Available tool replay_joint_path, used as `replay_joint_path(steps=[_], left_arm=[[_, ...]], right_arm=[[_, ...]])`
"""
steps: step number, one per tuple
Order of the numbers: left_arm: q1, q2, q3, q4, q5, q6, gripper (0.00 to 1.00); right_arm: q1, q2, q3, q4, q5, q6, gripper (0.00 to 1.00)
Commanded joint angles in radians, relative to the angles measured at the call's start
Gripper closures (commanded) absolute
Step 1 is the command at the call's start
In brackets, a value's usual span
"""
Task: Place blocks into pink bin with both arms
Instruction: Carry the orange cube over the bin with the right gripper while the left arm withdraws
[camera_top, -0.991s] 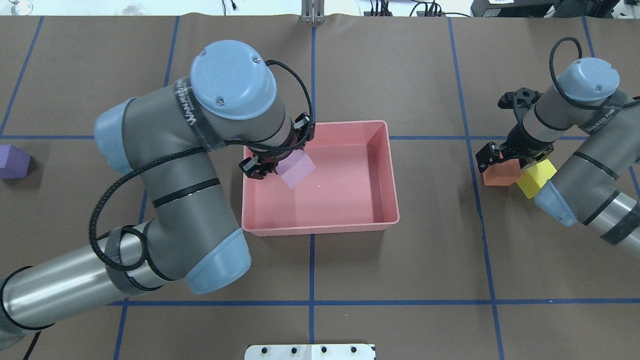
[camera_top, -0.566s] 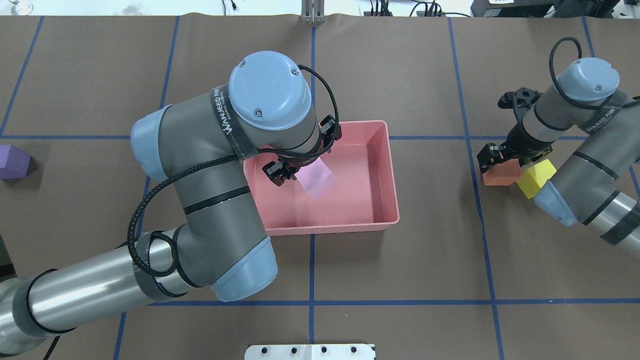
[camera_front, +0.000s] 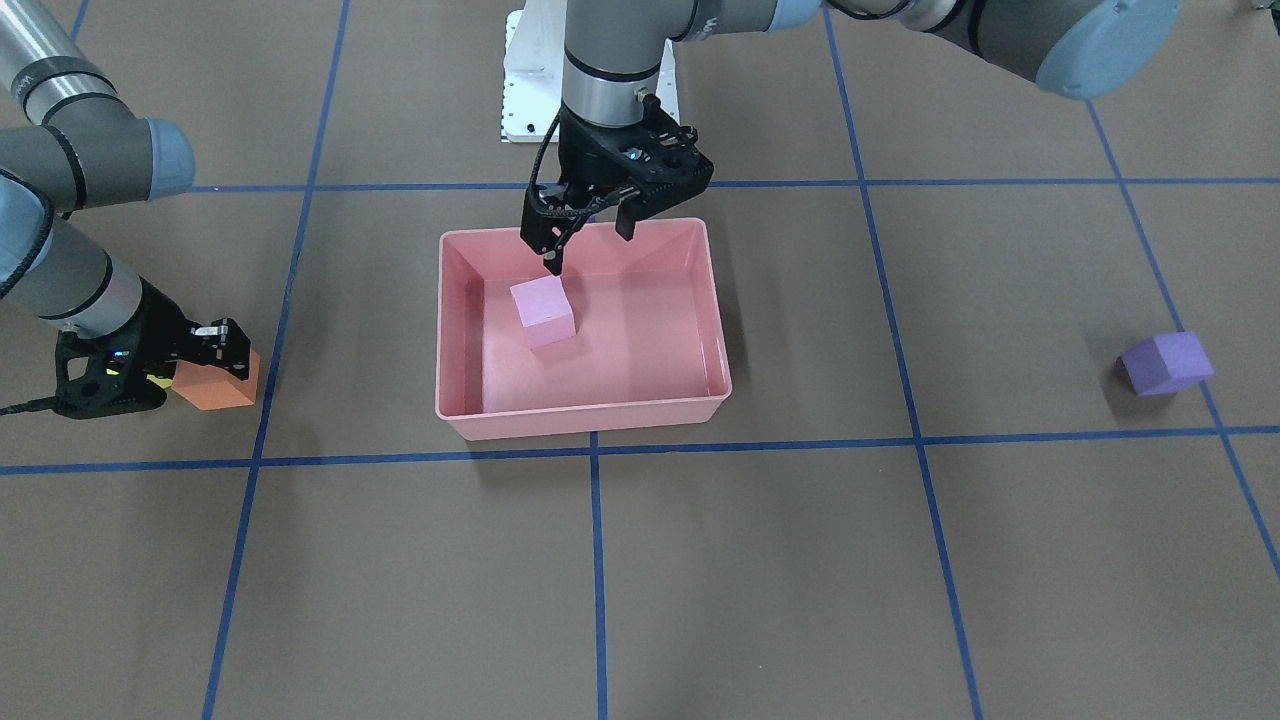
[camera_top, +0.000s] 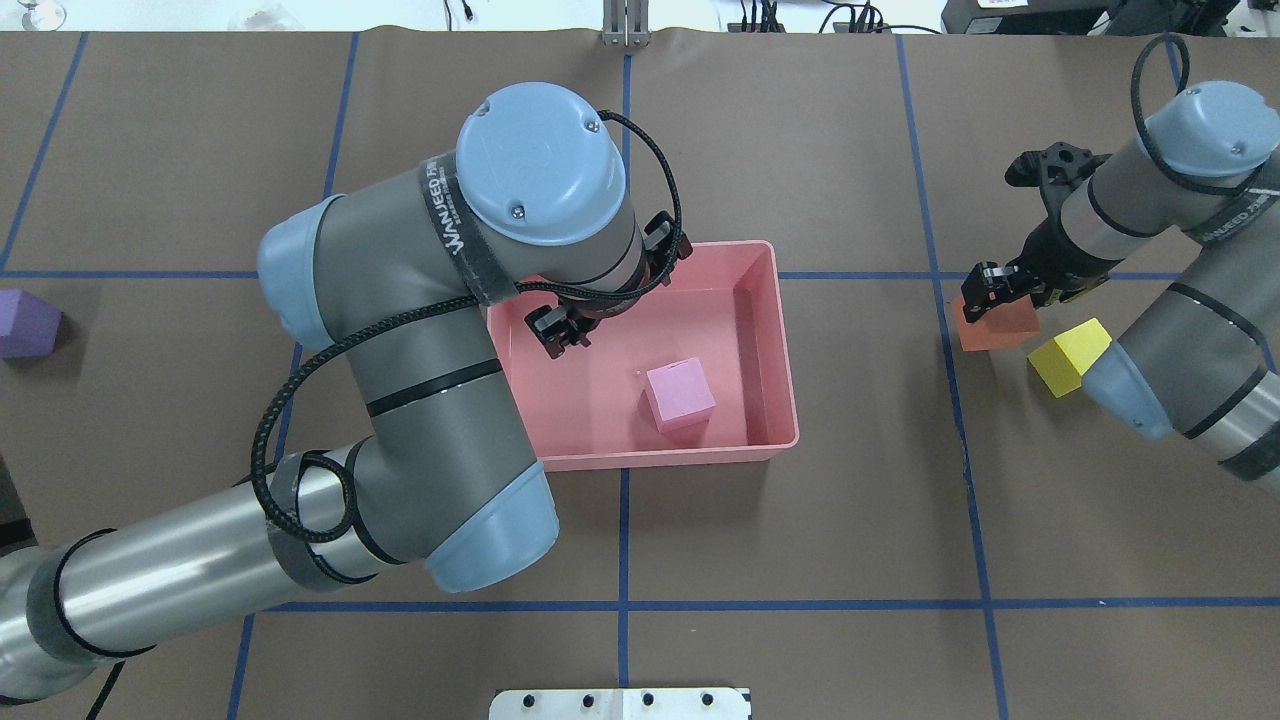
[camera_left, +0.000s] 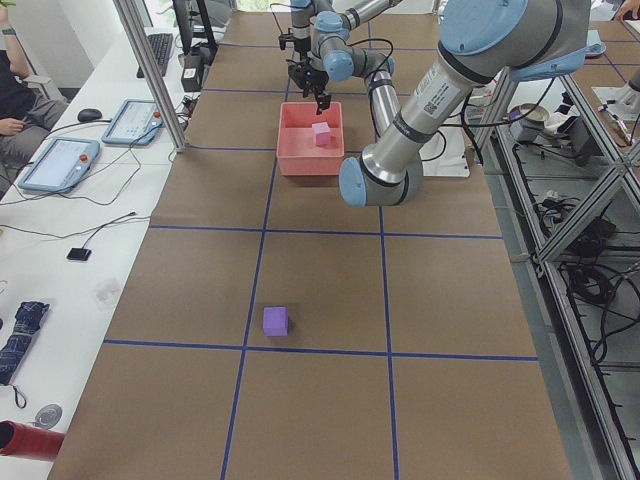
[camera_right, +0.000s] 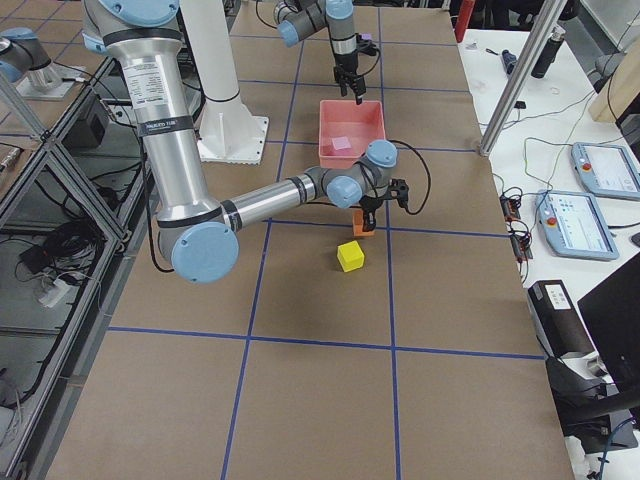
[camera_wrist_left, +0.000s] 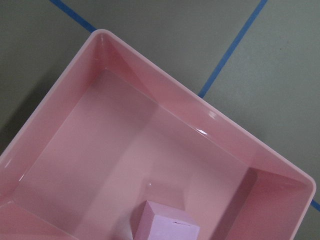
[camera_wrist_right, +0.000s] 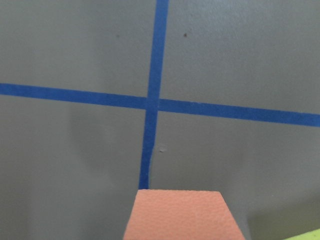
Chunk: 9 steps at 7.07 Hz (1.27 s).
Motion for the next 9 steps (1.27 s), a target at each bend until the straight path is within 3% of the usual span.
replay_joint_path(steps=[1,3,4,5,7,9], left_arm=[[-0.053,0.023,-0.025,0.012,-0.008,0.218,0.00],[-0.128,0.104,-0.069,0.016,-0.014,0.465,0.00],[-0.198,0.166,-0.095,0.016,-0.079,0.587,0.01],[-0.291,0.248,-0.126,0.009,-0.191,0.723,0.01],[-0.413,0.422,-0.189,0.004,-0.245,0.990,0.01],[-0.572,0.564,-0.206,0.001,-0.374,1.255,0.01]], right_arm=[[0.101,0.032,0.060,-0.084,0.085,0.000,1.00],[0.125,0.164,0.123,-0.313,0.121,0.000,1.00],[0.123,0.235,0.122,-0.392,0.125,0.000,1.00],[0.102,0.280,0.119,-0.408,0.131,0.002,1.00],[0.023,0.378,0.105,-0.408,0.122,0.055,1.00],[-0.083,0.496,0.061,-0.400,0.055,0.246,1.00]])
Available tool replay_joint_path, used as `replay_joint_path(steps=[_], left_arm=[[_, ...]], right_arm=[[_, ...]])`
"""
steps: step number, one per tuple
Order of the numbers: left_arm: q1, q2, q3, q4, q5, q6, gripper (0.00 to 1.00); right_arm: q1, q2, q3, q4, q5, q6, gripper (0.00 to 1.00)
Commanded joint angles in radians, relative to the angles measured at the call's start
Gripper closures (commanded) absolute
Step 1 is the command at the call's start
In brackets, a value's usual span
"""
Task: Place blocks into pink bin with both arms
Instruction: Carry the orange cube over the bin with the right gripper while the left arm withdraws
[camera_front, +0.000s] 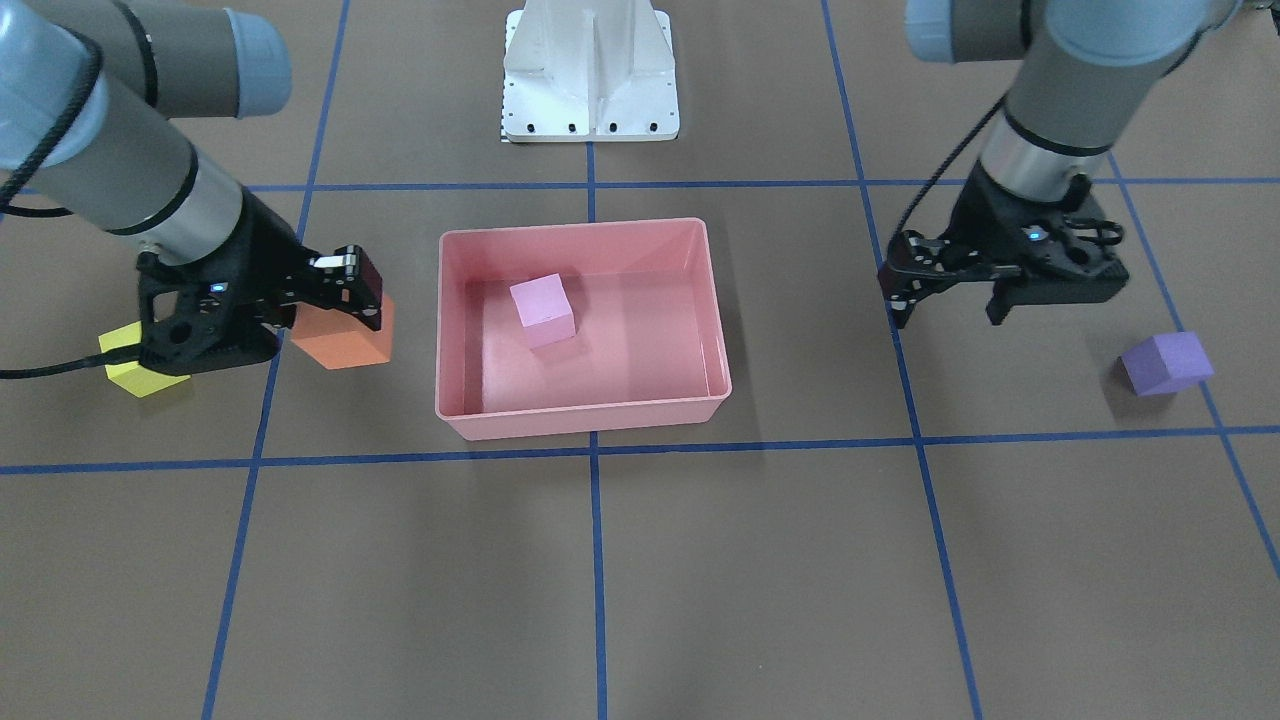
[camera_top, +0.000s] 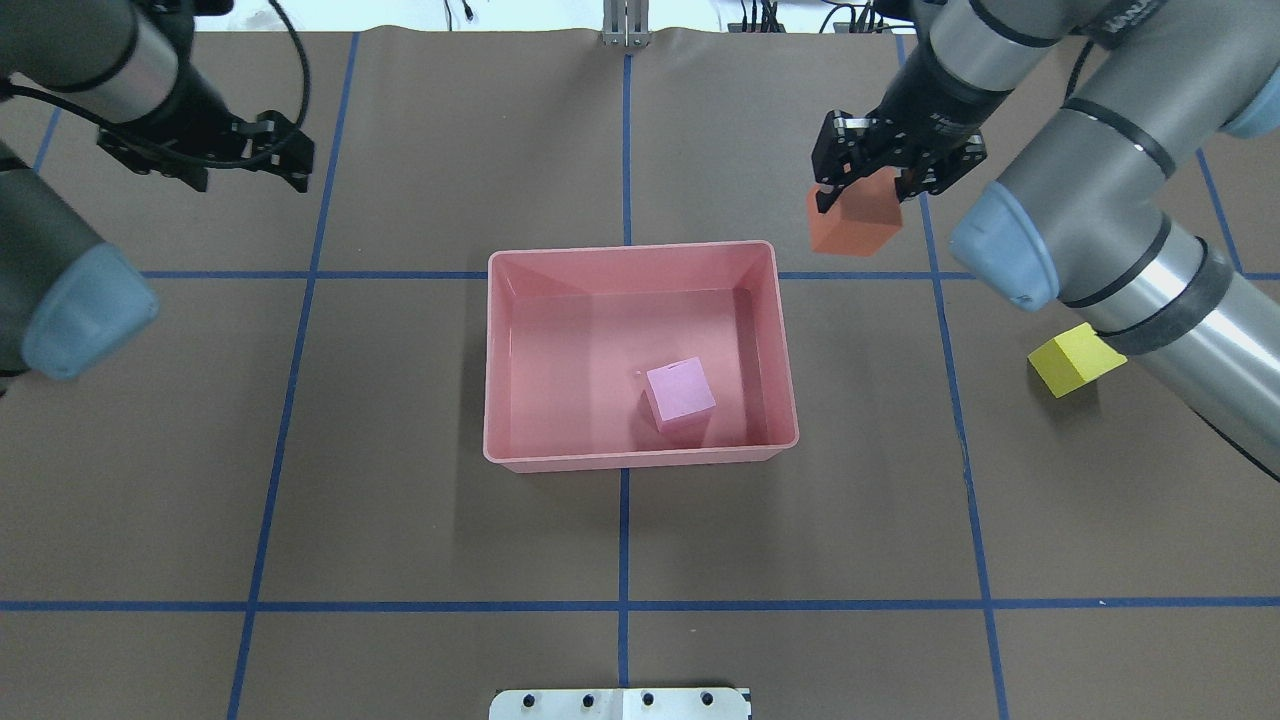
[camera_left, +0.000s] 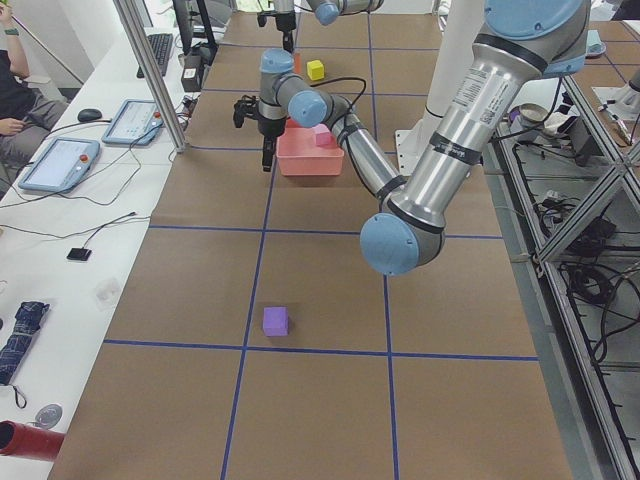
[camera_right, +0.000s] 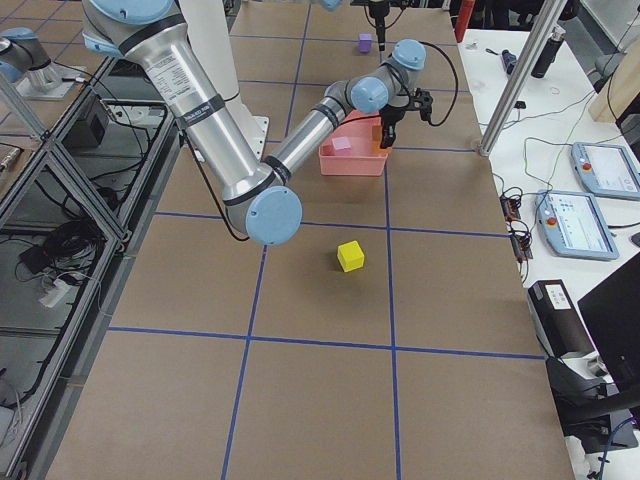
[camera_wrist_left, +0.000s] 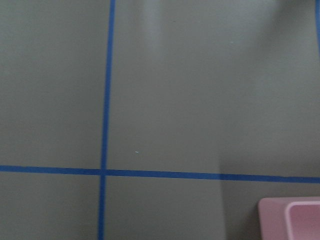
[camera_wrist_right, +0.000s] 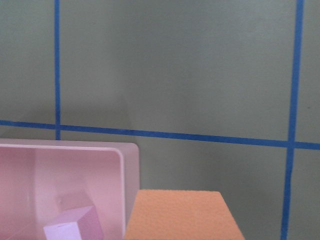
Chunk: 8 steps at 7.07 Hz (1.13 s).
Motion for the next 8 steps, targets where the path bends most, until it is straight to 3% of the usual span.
replay_joint_path(steps=[1,2,3,4,5,6,7,8], left_arm=[[-0.178,0.163,-0.013,-0.004,-0.110,0.318,0.01],[-0.241,0.224,-0.008,-0.005,-0.124,0.433,0.00],[-0.258,0.279,-0.008,-0.029,-0.126,0.475,0.00],[-0.258,0.318,-0.004,-0.080,-0.124,0.466,0.00],[-0.258,0.330,0.004,-0.094,-0.124,0.463,0.00],[-0.258,0.344,0.006,-0.097,-0.124,0.443,0.00],[-0.258,0.382,0.016,-0.196,-0.123,0.305,0.00],[-0.255,0.484,0.059,-0.388,-0.123,0.196,0.00]], right_arm=[[-0.141,0.154,-0.087,0.007,-0.128,0.185,1.00],[-0.197,0.223,-0.165,0.071,-0.200,0.248,1.00],[-0.253,0.250,-0.254,0.230,-0.243,0.352,1.00],[-0.327,0.276,-0.325,0.323,-0.373,0.376,1.00],[-0.361,0.300,-0.356,0.328,-0.437,0.388,1.00],[-0.367,0.304,-0.362,0.328,-0.439,0.388,1.00],[-0.371,0.304,-0.364,0.328,-0.440,0.387,1.00],[-0.375,0.304,-0.365,0.328,-0.442,0.387,1.00]])
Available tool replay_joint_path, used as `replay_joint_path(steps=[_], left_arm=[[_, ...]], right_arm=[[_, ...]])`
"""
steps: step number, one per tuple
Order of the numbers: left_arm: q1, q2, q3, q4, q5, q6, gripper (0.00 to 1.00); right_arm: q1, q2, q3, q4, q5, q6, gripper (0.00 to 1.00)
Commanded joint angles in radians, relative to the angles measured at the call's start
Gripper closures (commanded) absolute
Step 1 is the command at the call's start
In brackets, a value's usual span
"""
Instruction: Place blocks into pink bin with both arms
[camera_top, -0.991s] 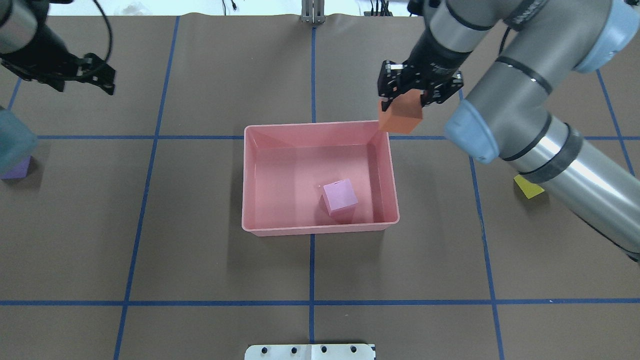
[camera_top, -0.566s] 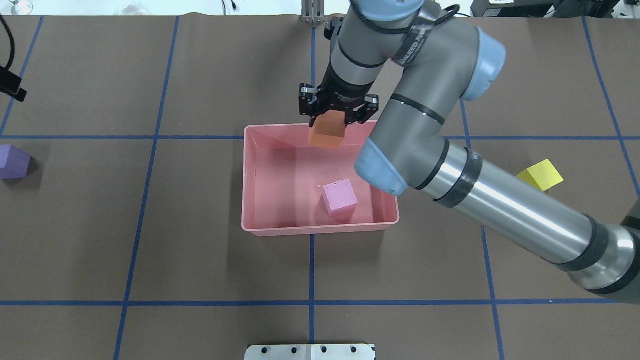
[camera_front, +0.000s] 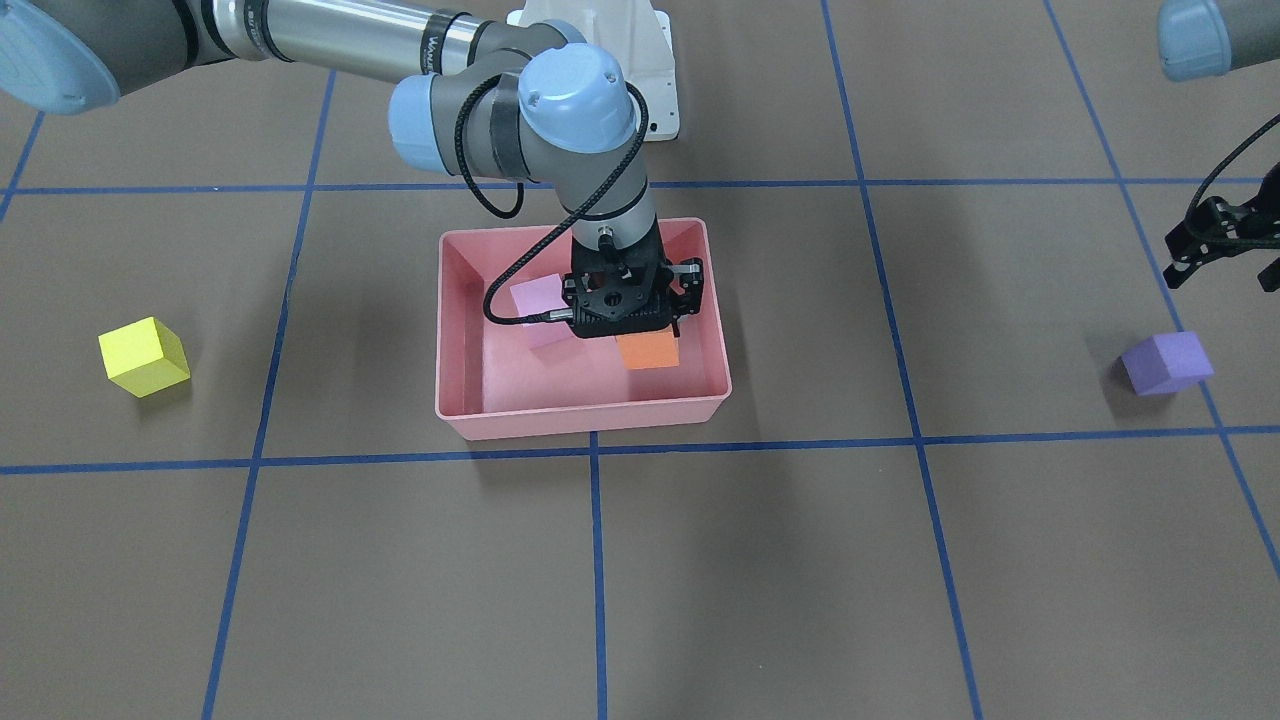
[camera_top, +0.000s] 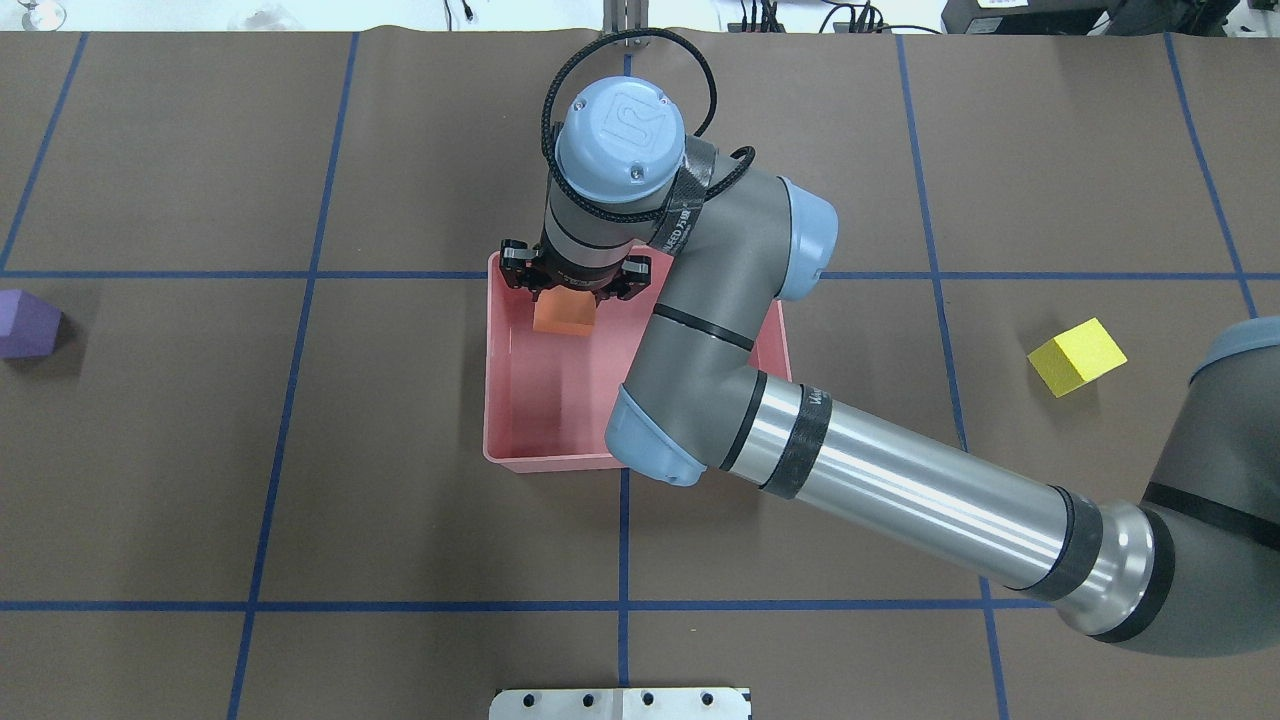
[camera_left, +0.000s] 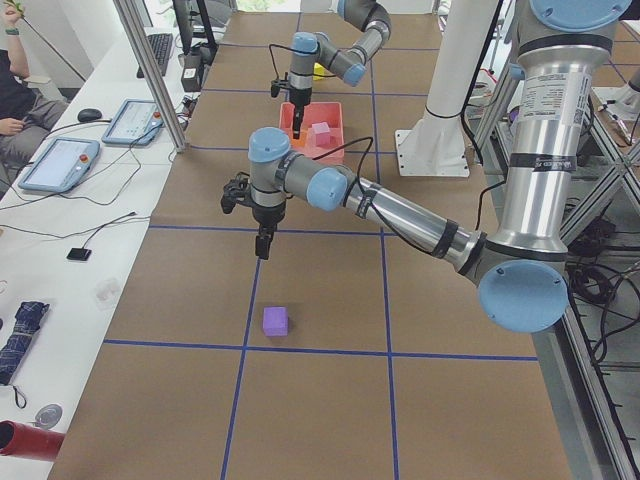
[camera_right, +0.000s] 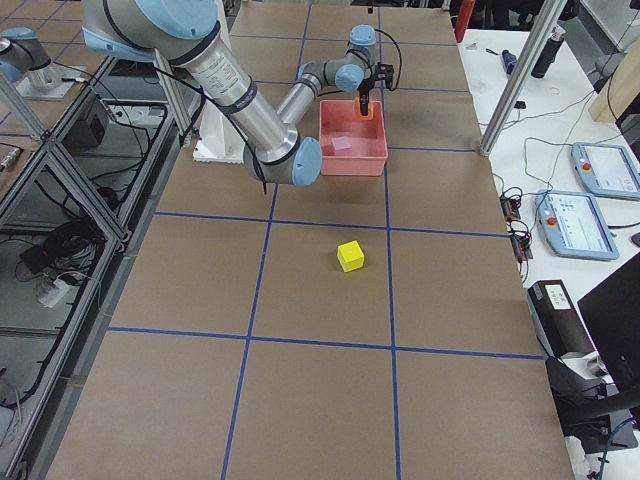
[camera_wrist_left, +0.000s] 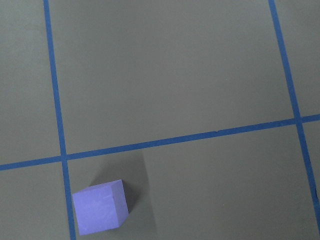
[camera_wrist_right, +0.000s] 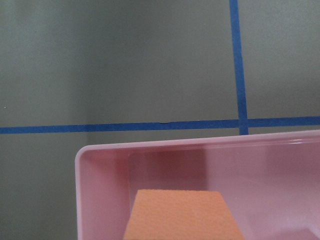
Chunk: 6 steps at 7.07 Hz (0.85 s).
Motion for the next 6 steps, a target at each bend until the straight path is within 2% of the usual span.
replay_joint_path(steps=[1,2,3,5,6], left_arm=[[0.002,0.146,0.131,-0.408,0.002,-0.236,0.00],[0.004,0.147,0.243,-0.548,0.007,-0.248,0.00],[0.005,0.132,0.306,-0.595,0.010,-0.248,0.00],[0.008,0.127,0.329,-0.622,0.033,-0.289,0.00],[0.014,0.124,0.358,-0.666,0.062,-0.309,0.00]], right_arm=[[-0.011,0.000,-0.005,0.002,-0.009,-0.001,1.00],[-0.012,-0.003,-0.005,0.002,-0.009,-0.001,1.00],[-0.014,-0.006,-0.005,0.002,-0.009,0.001,1.00],[-0.022,-0.012,-0.005,0.004,-0.009,-0.001,1.00],[-0.023,-0.012,-0.005,0.005,-0.009,-0.002,0.22]])
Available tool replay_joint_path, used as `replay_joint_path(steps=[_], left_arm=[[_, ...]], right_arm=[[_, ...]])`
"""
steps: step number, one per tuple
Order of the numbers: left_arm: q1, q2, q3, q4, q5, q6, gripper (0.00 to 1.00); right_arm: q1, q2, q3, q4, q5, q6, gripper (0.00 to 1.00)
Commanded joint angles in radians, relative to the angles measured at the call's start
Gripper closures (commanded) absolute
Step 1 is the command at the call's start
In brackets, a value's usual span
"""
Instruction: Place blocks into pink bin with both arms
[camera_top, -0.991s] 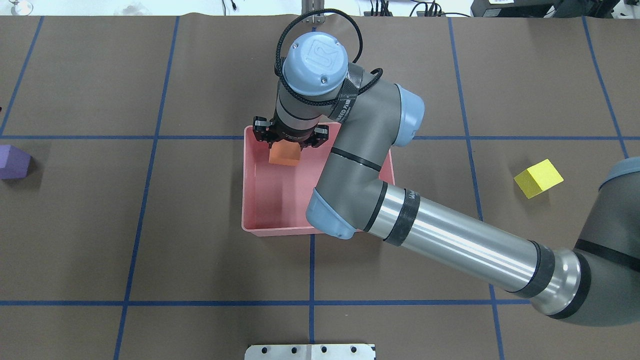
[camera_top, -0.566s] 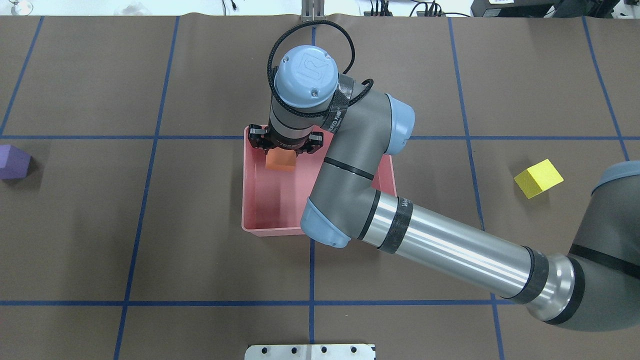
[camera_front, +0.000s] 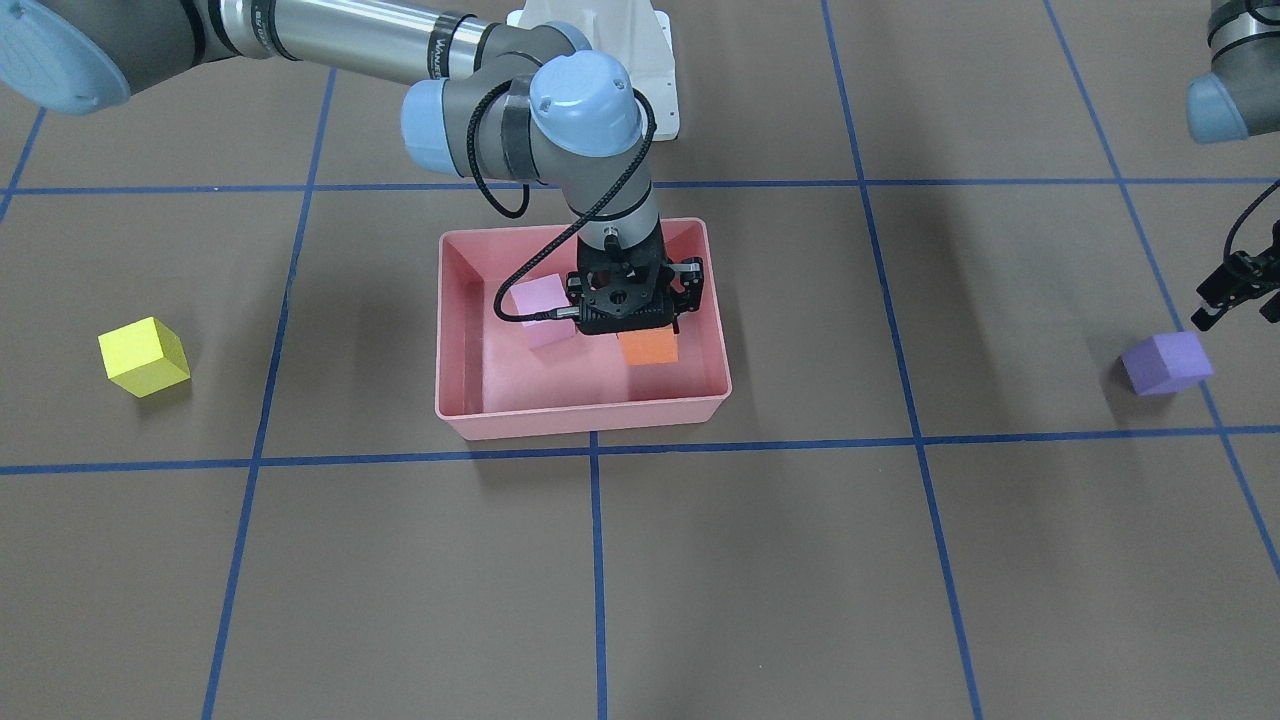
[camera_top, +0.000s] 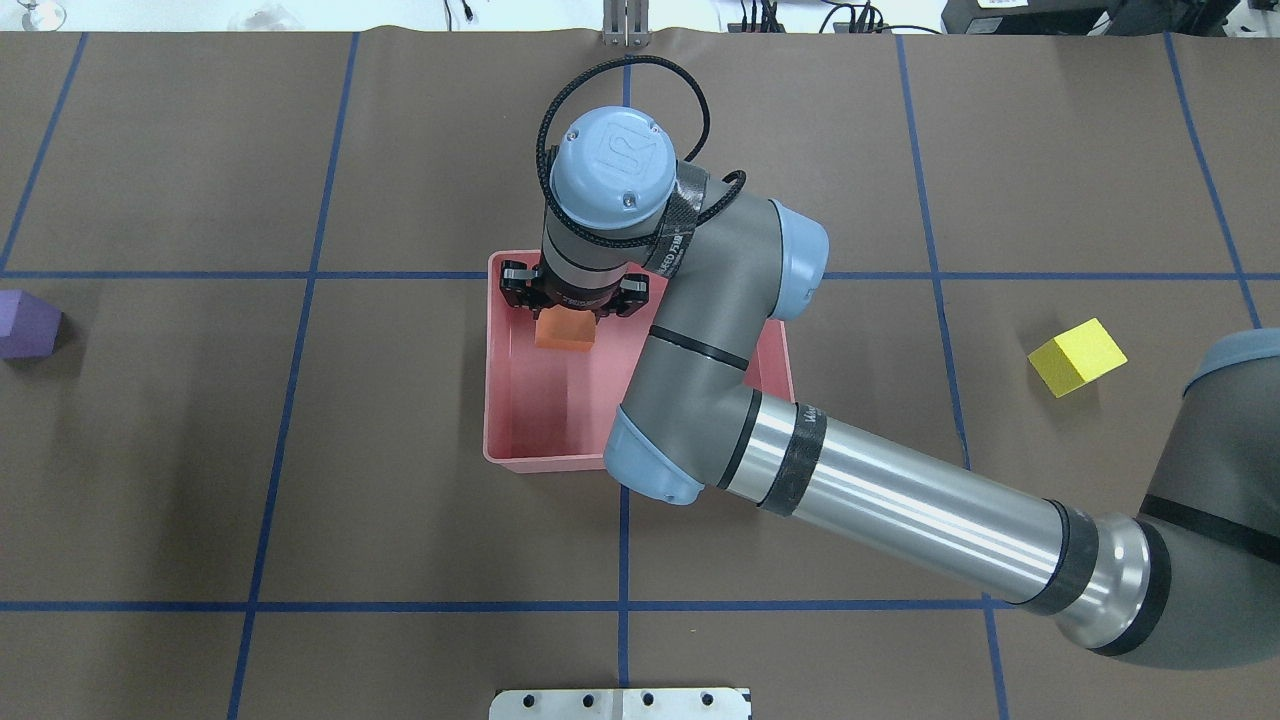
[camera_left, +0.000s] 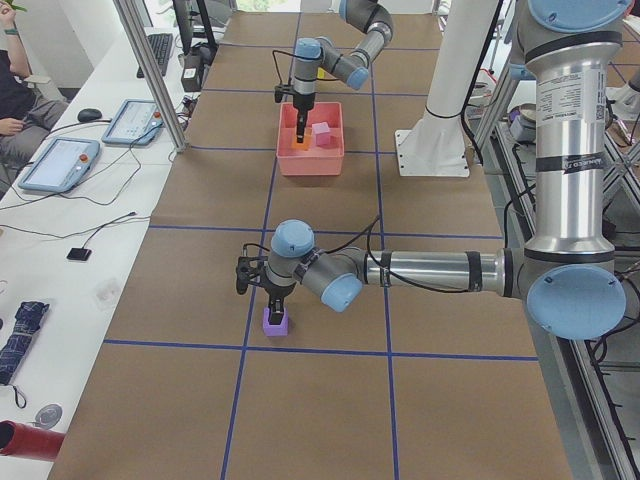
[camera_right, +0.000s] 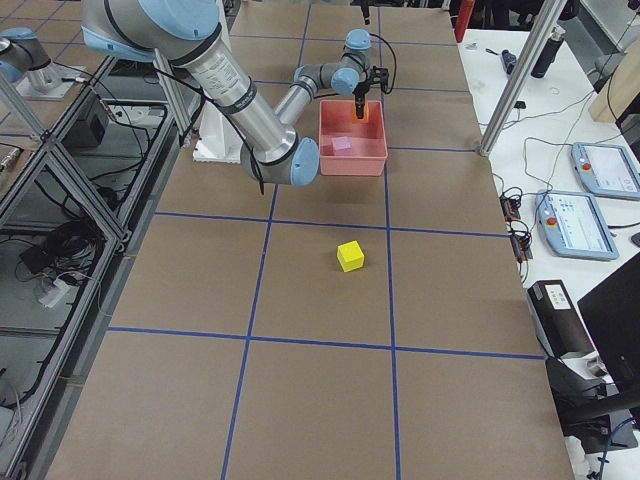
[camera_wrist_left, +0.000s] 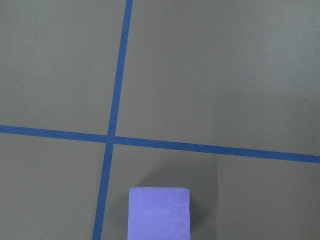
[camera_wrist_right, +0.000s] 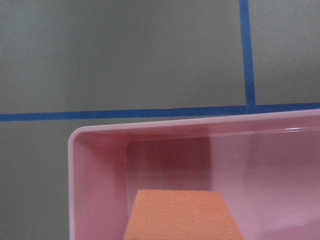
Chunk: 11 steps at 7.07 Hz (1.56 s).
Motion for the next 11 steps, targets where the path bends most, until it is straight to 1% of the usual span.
replay_joint_path(steps=[1,2,3,4,5,6,7,8,9,11], left_arm=[[0.005,-0.009,0.040,-0.051,0.029,-0.026,0.00],[0.015,-0.009,0.040,-0.057,0.031,-0.033,0.00],[0.031,-0.008,0.045,-0.101,0.052,-0.054,0.00],[0.073,-0.008,0.071,-0.151,0.098,-0.096,0.00],[0.103,-0.006,0.095,-0.196,0.123,-0.125,0.00],[0.114,-0.006,0.111,-0.218,0.144,-0.128,0.00],[0.139,-0.005,0.147,-0.260,0.172,-0.130,0.00],[0.145,-0.006,0.186,-0.302,0.177,-0.131,0.00],[0.148,-0.006,0.192,-0.317,0.175,-0.134,0.00],[0.182,-0.006,0.195,-0.357,0.177,-0.208,0.00]], right_arm=[[-0.003,-0.001,-0.002,0.002,0.000,0.003,0.02],[-0.002,-0.001,0.000,0.005,0.000,0.006,0.01],[-0.002,-0.001,0.000,0.006,0.001,0.015,0.01],[-0.002,-0.003,0.000,0.008,0.001,0.026,0.01],[-0.002,-0.003,0.000,0.009,0.001,0.026,0.01],[-0.002,-0.003,0.000,0.011,0.001,0.052,0.01],[0.000,-0.003,0.000,0.011,0.001,0.065,0.01],[0.000,-0.003,0.001,0.011,0.001,0.068,0.01],[0.000,-0.003,0.003,0.012,0.001,0.069,0.01],[0.006,-0.001,0.008,0.012,0.001,0.069,0.01]])
